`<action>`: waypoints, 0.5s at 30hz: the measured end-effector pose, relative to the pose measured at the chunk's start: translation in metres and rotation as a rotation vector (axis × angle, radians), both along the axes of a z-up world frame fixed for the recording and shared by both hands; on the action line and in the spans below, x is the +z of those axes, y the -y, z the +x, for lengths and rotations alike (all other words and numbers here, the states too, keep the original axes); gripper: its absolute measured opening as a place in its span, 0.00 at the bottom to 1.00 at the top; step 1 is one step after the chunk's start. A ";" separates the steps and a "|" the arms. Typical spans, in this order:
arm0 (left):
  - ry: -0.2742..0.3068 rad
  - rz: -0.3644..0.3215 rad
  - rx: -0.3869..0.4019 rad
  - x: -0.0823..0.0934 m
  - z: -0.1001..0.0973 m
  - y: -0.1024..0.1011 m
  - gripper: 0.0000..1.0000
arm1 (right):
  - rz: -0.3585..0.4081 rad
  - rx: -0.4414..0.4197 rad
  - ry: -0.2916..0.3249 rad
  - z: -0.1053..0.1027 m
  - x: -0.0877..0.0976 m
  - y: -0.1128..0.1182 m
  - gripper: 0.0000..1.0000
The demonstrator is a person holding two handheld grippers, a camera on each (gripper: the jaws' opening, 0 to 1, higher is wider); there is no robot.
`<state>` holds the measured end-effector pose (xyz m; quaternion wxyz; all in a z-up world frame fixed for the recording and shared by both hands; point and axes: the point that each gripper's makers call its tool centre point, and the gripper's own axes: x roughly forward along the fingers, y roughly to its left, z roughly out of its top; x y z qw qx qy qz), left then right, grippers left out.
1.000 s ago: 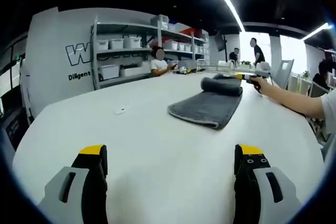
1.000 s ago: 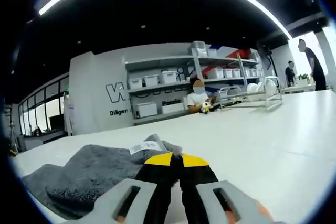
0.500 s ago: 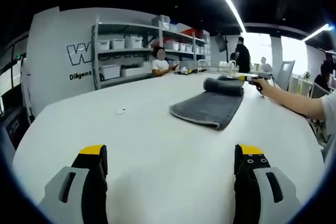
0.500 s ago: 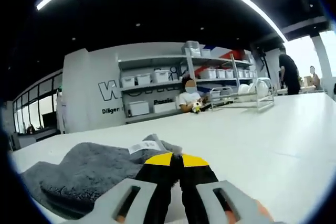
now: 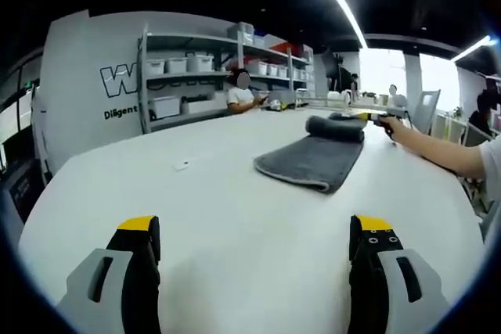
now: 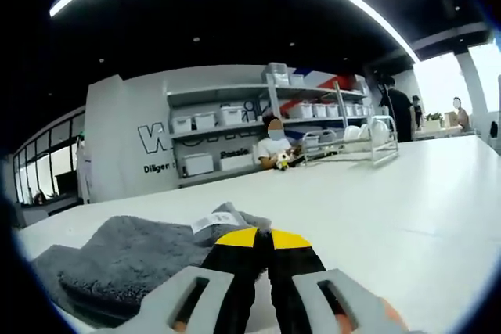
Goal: Open the folded towel by lifting each exposed corner and separating the folded layers until the towel lies flat within the target outline without major curled edges
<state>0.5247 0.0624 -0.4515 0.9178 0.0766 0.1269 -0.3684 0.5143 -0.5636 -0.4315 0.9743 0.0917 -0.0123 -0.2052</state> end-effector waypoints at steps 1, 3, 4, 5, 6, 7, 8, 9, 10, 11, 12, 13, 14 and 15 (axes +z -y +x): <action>-0.001 0.000 0.001 0.000 0.000 0.000 0.99 | -0.002 -0.002 0.001 0.000 0.001 0.001 0.00; -0.002 -0.001 0.004 0.000 0.000 -0.001 0.99 | -0.007 -0.006 0.002 -0.001 0.002 0.004 0.00; -0.001 -0.001 0.005 0.000 -0.001 -0.001 0.99 | -0.007 -0.006 0.003 -0.001 0.003 0.004 0.00; -0.001 0.001 0.006 -0.001 -0.001 -0.001 0.99 | -0.009 -0.008 0.004 -0.002 0.003 0.005 0.00; -0.001 0.001 0.006 -0.001 -0.001 -0.001 0.99 | -0.010 -0.009 0.003 -0.003 0.003 0.006 0.00; -0.001 0.001 0.006 -0.001 -0.001 -0.001 0.99 | -0.010 -0.009 0.002 -0.003 0.002 0.007 0.00; -0.001 0.002 0.006 -0.001 -0.001 -0.001 0.99 | -0.008 -0.010 0.000 -0.003 0.002 0.008 0.00; -0.002 0.003 0.005 -0.002 -0.001 -0.001 0.99 | -0.006 -0.010 -0.002 -0.003 0.001 0.009 0.00; -0.002 0.005 0.005 -0.002 -0.001 -0.001 0.99 | -0.005 -0.012 -0.002 -0.004 0.000 0.010 0.00; -0.003 0.007 0.005 -0.002 0.000 -0.001 0.99 | -0.003 -0.014 -0.002 -0.004 0.000 0.011 0.00; -0.004 0.008 0.005 -0.003 0.000 -0.001 0.99 | -0.001 -0.015 -0.002 -0.004 0.000 0.011 0.00; -0.004 0.008 0.006 -0.003 0.000 -0.001 0.99 | -0.003 -0.016 -0.001 -0.004 0.000 0.012 0.00; -0.005 0.007 0.006 -0.003 0.000 -0.001 0.99 | -0.008 -0.017 -0.002 -0.004 0.001 0.013 0.00; -0.005 0.007 0.007 -0.003 0.000 -0.001 0.99 | -0.011 -0.019 -0.003 -0.004 0.001 0.014 0.00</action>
